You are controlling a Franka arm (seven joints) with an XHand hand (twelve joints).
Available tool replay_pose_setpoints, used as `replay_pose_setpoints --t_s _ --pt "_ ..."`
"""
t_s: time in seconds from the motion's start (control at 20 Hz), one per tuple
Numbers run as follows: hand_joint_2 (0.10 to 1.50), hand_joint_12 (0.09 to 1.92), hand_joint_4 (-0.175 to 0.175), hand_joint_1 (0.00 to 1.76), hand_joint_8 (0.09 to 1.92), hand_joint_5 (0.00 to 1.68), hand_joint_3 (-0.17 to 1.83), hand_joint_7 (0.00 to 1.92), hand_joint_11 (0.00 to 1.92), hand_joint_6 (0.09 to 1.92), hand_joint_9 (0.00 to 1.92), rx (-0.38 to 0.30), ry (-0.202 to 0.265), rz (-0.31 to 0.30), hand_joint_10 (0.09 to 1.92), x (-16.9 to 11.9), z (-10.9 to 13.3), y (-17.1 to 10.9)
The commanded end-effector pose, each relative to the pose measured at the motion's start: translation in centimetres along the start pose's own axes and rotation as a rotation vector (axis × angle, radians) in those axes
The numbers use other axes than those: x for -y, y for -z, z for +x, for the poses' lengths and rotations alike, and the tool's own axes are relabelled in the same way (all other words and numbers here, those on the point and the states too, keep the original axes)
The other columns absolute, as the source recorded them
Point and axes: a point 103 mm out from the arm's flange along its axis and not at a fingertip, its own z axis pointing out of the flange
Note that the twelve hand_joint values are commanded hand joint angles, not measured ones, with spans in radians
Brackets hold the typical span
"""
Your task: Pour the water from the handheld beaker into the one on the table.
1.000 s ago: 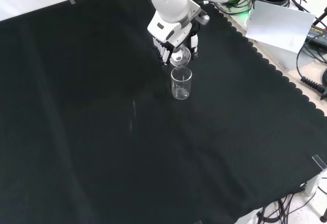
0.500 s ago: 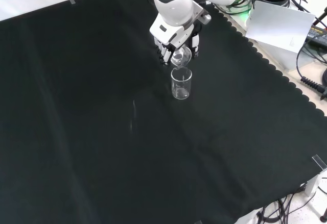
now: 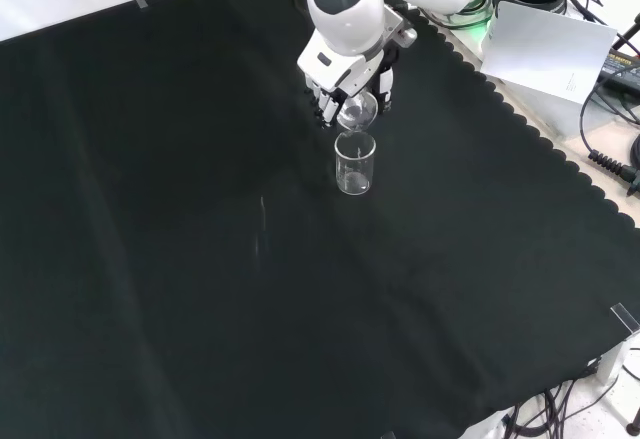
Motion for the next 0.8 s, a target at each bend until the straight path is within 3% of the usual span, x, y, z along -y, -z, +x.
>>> replay_pose_setpoints --t_s 0.05,0.8 --pt "0.83 0.63 -0.175 1.31 0.25 1.38 0.26 1.44 1.52 0.33 1.68 0.036 -0.002 0.008 0.09 0.21 0.46 0.44" --pt "0.84 0.63 -0.175 1.31 0.27 1.37 0.25 1.43 1.52 0.34 1.68 0.114 -0.012 0.052 0.09 0.43 1.21 1.26"
